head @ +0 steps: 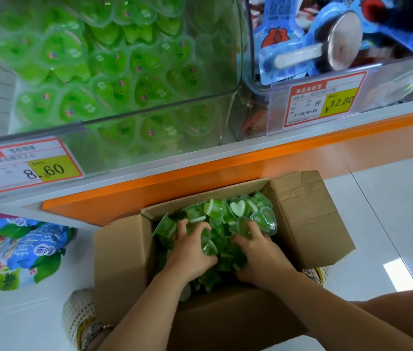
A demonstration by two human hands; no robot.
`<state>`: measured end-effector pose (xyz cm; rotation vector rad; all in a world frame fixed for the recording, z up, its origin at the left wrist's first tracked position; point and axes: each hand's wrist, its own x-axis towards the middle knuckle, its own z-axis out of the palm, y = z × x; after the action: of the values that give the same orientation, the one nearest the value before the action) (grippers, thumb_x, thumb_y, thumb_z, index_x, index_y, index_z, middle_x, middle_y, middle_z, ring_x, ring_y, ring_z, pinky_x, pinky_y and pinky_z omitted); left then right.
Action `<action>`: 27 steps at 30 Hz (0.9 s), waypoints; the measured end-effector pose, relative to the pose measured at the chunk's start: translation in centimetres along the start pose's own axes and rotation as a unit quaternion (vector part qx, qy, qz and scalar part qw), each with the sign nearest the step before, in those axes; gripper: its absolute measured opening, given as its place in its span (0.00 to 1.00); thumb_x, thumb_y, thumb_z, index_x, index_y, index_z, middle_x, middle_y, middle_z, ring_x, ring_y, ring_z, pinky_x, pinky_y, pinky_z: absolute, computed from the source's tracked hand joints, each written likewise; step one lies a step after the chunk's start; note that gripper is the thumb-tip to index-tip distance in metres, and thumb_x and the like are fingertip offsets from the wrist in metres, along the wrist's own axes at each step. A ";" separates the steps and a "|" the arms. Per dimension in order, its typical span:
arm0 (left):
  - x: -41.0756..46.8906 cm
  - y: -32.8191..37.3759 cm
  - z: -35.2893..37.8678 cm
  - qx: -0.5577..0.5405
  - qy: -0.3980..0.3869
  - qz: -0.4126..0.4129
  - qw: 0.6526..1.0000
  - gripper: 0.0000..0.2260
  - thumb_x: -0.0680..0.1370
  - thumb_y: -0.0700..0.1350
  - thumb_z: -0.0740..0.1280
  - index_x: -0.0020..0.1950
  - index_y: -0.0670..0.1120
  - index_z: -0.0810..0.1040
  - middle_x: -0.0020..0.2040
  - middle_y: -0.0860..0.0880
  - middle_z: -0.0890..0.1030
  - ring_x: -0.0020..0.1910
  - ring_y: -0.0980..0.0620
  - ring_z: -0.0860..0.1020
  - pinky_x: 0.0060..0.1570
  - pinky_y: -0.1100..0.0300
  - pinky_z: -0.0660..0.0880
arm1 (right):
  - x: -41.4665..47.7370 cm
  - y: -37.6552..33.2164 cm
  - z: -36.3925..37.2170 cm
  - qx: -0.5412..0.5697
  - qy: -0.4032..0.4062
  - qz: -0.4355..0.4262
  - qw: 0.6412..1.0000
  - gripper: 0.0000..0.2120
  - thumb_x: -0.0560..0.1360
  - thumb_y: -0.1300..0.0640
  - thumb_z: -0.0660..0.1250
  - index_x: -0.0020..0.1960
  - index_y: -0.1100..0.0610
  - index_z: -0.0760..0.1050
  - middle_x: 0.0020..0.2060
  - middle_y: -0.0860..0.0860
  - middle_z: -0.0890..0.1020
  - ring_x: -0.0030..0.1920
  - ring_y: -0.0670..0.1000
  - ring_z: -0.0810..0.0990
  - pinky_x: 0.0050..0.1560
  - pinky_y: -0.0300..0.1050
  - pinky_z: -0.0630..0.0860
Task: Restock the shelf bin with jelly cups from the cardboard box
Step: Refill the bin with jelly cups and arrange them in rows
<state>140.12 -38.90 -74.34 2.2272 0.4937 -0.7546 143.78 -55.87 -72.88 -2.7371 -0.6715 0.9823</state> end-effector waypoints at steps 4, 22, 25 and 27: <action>-0.5 0.0 0.5 0.050 0.000 -0.003 0.999 0.31 0.71 0.48 0.73 0.67 0.62 0.60 0.72 0.53 0.43 0.72 0.39 0.56 0.60 0.52 0.71 | -0.1 -0.1 -0.1 0.018 0.012 -0.011 1.000 0.29 0.67 0.47 0.73 0.66 0.48 0.68 0.67 0.50 0.54 0.62 0.58 0.70 0.59 0.49 0.75; -1.4 0.7 0.8 0.014 0.010 -0.074 0.997 0.39 0.74 0.51 0.71 0.75 0.63 0.49 0.76 0.47 0.40 0.72 0.40 0.60 0.60 0.53 0.71 | -1.4 0.3 -1.2 0.050 0.036 0.006 0.998 0.27 0.67 0.47 0.73 0.64 0.49 0.69 0.66 0.46 0.58 0.64 0.52 0.68 0.61 0.43 0.73; -1.4 0.6 0.8 0.024 0.031 -0.064 0.997 0.37 0.75 0.51 0.69 0.76 0.63 0.49 0.77 0.43 0.46 0.73 0.40 0.61 0.63 0.52 0.70 | -1.0 0.1 -1.5 0.011 0.007 0.000 1.000 0.33 0.69 0.48 0.72 0.70 0.48 0.62 0.70 0.48 0.56 0.66 0.55 0.66 0.62 0.46 0.73; -1.1 0.4 1.0 0.018 0.036 -0.065 0.997 0.37 0.76 0.50 0.69 0.76 0.63 0.49 0.77 0.42 0.47 0.73 0.40 0.61 0.64 0.51 0.69 | -0.4 -0.1 -1.6 -0.029 -0.021 -0.002 0.999 0.40 0.70 0.49 0.71 0.75 0.45 0.51 0.73 0.50 0.53 0.67 0.57 0.66 0.61 0.49 0.73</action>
<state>139.16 -40.04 -73.95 2.2780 0.6715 -0.7579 144.44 -55.94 -71.39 -2.7707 -0.7229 1.0376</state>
